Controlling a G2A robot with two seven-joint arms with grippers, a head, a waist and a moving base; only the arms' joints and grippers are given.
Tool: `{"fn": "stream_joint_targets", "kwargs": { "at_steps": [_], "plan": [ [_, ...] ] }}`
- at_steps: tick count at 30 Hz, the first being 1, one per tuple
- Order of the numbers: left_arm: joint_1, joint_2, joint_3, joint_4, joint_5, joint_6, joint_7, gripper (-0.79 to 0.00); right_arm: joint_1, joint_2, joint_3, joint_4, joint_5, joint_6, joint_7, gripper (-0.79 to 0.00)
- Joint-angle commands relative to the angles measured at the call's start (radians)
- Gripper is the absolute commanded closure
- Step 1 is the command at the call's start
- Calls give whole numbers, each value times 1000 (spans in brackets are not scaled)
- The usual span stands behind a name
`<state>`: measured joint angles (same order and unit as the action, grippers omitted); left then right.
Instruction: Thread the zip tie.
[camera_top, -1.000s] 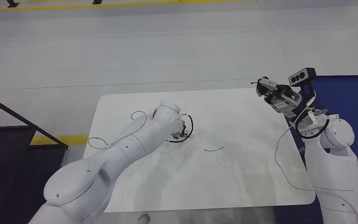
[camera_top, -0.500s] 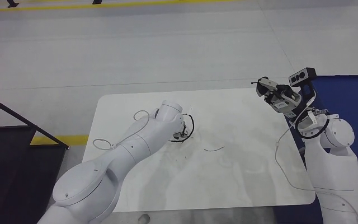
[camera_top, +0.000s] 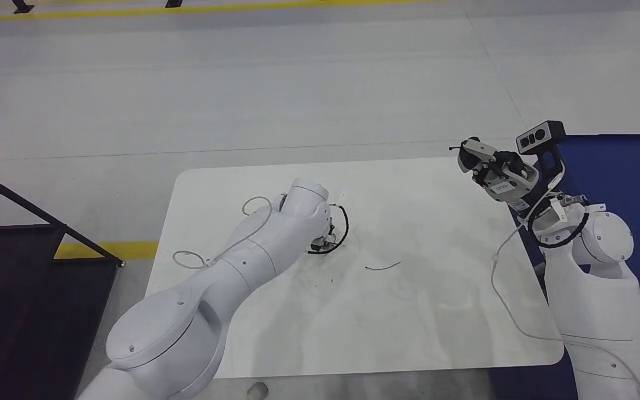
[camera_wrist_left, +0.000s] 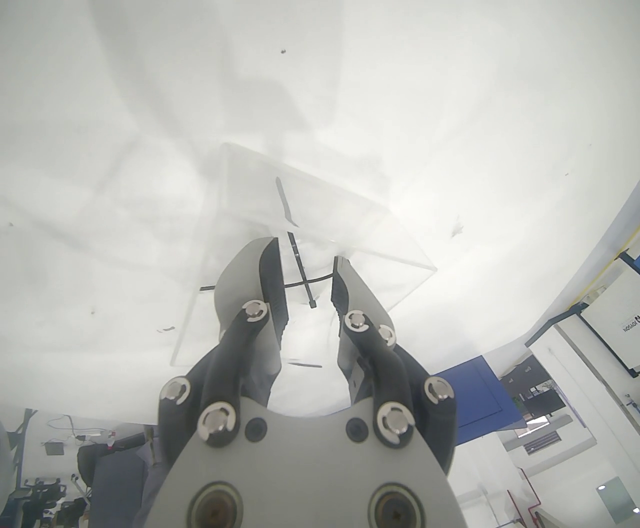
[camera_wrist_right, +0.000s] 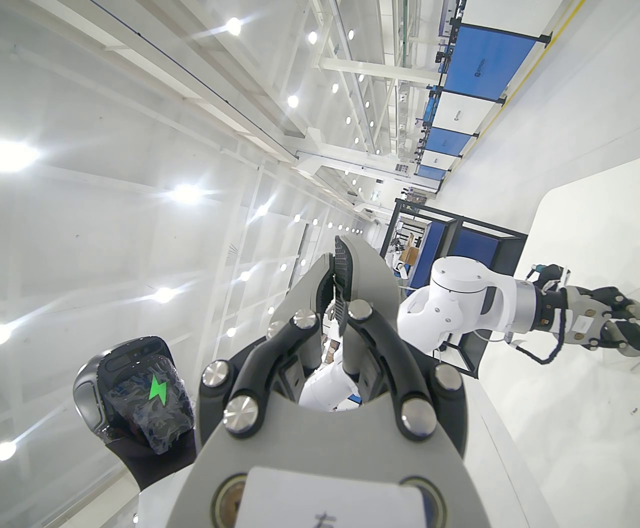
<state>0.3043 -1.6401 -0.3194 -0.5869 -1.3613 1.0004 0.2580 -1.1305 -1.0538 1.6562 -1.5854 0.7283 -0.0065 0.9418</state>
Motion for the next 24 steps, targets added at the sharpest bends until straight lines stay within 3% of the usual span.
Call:
{"fn": "stream_joint_targets", "kwargs": {
  "at_steps": [1, 13, 14, 15, 24],
  "plan": [
    [1, -7, -5, 16, 13, 2, -9, -139, 0, 0, 0, 0, 0, 0, 0, 0],
    [0, -53, -23, 104, 67, 12, -34, -117, 0, 0, 0, 0, 0, 0, 0, 0],
    [-1, -56, -23, 110, 70, 12, -38, -95, 0, 0, 0, 0, 0, 0, 0, 0],
    [-2, -60, -24, 117, 74, 12, -42, 0, 0, 0, 0, 0, 0, 0, 0, 0],
    [-12, -87, -28, 165, 101, 12, -63, 0, 0, 0, 0, 0, 0, 0, 0, 0]
  ]
}}
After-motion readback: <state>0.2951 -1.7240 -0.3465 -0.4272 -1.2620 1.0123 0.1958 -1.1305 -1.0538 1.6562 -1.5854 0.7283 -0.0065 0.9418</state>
